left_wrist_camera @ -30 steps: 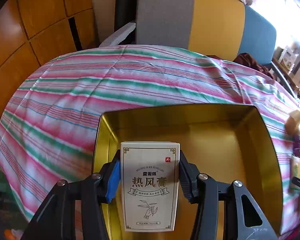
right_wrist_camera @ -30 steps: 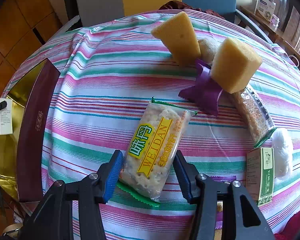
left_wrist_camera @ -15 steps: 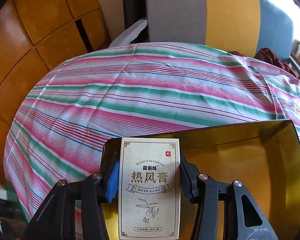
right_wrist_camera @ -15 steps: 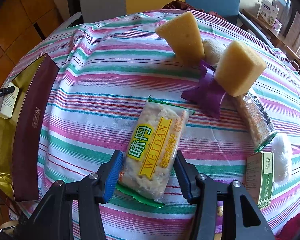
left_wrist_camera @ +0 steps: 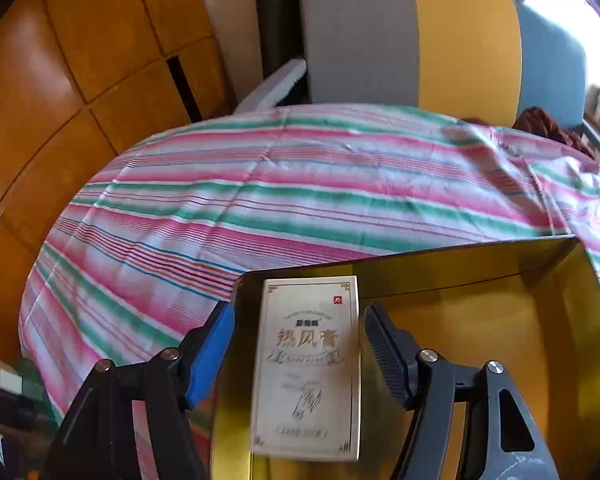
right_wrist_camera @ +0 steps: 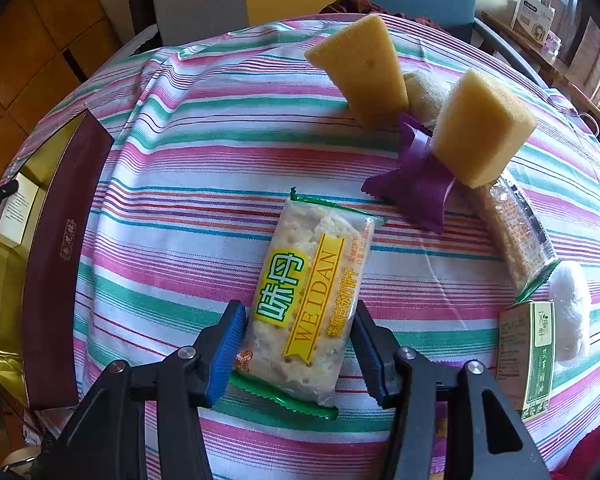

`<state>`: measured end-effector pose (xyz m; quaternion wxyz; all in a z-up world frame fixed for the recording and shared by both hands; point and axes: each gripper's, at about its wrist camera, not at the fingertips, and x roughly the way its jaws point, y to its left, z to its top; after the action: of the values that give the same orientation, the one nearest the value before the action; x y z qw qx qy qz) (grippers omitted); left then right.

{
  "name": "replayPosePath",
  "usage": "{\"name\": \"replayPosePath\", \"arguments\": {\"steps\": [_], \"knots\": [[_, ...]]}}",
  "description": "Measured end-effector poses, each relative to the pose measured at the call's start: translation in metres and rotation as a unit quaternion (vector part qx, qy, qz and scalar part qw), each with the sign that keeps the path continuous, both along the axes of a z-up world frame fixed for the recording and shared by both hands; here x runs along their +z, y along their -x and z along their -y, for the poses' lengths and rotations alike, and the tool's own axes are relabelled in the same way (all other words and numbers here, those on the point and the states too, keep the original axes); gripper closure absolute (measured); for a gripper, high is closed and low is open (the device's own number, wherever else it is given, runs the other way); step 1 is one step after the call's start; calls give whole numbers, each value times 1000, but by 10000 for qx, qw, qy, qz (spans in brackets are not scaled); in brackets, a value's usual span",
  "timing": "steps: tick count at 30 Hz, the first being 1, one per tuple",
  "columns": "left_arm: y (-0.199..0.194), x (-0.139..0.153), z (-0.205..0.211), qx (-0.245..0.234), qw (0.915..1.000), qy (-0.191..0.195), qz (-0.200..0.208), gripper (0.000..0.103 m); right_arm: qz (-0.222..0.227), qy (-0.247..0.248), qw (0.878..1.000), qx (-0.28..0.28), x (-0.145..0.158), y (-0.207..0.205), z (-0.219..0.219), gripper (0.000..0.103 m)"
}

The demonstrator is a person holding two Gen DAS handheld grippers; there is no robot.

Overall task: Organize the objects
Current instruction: 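Carry the white carton into the gold tray while the right gripper grasps the WEIDAN packet, then lower the WEIDAN packet into the tray beside the carton, open right gripper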

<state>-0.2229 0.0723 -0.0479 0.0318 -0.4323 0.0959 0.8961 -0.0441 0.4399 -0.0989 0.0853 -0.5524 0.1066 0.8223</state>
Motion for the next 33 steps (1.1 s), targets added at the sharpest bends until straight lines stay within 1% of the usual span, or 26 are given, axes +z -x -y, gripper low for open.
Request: {"name": "replayPosePath", "arguments": {"steps": [4,6,8,10,15,19,21,27,33], "knots": [[-31,27,9,76,9989,-289,-371,32,-22,-133,9999,61,1,-1,4,51],[-53,42,16,80,9970,-480,-606,29,-35,-185,9998,71,1,-1,5,51],[-71,52,18,110,9954,-524,-789,24,-43,-206,9998,73,1,-2,6,51],[-90,61,21,91,9938,-612,-926,23,-49,-234,9997,76,1,-3,6,51],[-123,71,24,72,9919,-765,-1011,23,-61,-297,9995,76,2,-5,10,52],[-139,73,26,75,9915,-752,-1054,23,-78,-332,9994,105,2,-7,14,52],[-145,71,26,73,9918,-679,-1082,23,-86,-335,9993,126,3,-8,15,52],[-157,67,28,71,9922,-587,-1097,23,-157,-216,9995,181,7,-10,23,52],[-163,63,30,70,9928,-619,-1024,23,-333,-9,9993,171,18,-17,28,52]]}}
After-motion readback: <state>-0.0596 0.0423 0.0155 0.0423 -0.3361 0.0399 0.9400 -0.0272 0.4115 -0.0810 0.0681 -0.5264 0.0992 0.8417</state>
